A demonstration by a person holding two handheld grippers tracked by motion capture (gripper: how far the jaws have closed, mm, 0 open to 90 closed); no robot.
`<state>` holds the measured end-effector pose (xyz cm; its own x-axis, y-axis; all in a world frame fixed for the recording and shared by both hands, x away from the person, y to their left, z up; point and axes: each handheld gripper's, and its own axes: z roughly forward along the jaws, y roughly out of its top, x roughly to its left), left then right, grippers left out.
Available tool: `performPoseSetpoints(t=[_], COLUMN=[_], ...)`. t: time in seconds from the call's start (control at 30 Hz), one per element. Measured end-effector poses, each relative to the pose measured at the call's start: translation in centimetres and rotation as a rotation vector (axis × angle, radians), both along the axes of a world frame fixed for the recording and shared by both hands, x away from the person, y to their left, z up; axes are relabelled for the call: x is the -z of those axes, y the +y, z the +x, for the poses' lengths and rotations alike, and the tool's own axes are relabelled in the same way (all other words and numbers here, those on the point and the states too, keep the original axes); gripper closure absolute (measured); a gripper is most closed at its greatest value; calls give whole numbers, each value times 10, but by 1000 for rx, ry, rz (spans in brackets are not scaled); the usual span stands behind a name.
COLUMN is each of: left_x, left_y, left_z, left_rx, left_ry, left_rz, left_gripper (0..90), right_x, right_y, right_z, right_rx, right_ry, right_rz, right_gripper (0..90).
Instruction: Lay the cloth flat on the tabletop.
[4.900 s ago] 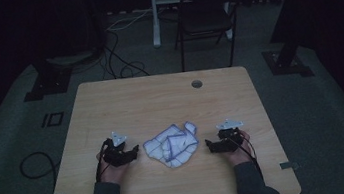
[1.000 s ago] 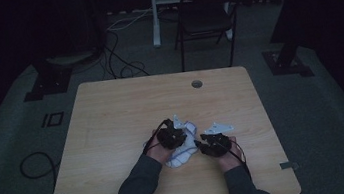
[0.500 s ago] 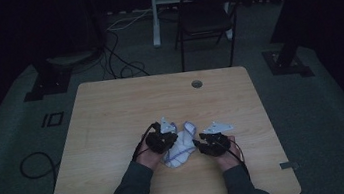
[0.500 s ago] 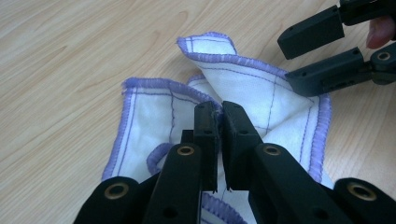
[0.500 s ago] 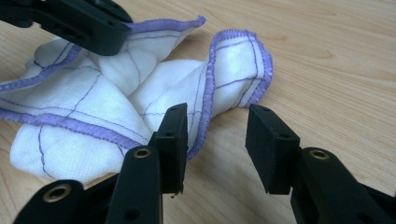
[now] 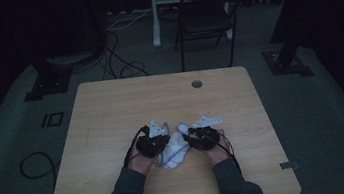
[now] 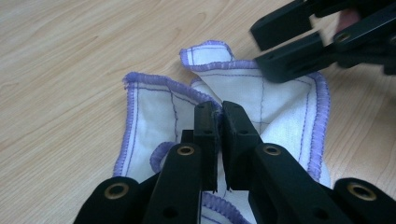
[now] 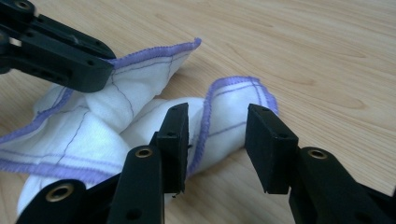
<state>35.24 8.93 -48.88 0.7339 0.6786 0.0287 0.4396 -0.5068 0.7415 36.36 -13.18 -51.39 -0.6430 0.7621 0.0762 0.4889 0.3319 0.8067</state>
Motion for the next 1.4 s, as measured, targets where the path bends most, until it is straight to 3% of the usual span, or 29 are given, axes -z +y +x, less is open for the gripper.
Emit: performPoseSetpoints(t=[0.13, 0.17, 0.2, 0.33, 0.6, 0.83, 1.13, 1.4], left_x=[-2, -2, -3, -6, -2, 1, -5, -1], left_y=[3, 4, 6, 18, 43, 55, 74, 86], left_z=[-3, -4, -5, -9, -21, -27, -30, -43], left_rx=[-7, -9, -17, -46, -100, -140, -209, -215], left_ry=[-8, -11, -13, -19, -20, -15, -22, 1], left_rz=[-10, -13, -18, -38, -41, -55, -57, -69], left_gripper=[858, 858, 858, 858, 858, 868, 873, 873], right_x=[4, 7, 9, 7, -1, -2, -3, -3], right_y=[6, 7, 7, 2, -9, -17, -39, -52], right_z=[5, 7, 7, 2, -11, -19, -24, -29], right_rx=[-4, -9, -14, -9, 10, 24, 90, 108], right_ry=[27, 47, 62, 51, 11, -1, -5, -7], right_rz=[-18, -18, -18, -24, -30, -40, -46, -54], right_gripper=[630, 666, 779, 879, 886, 891, 893, 894])
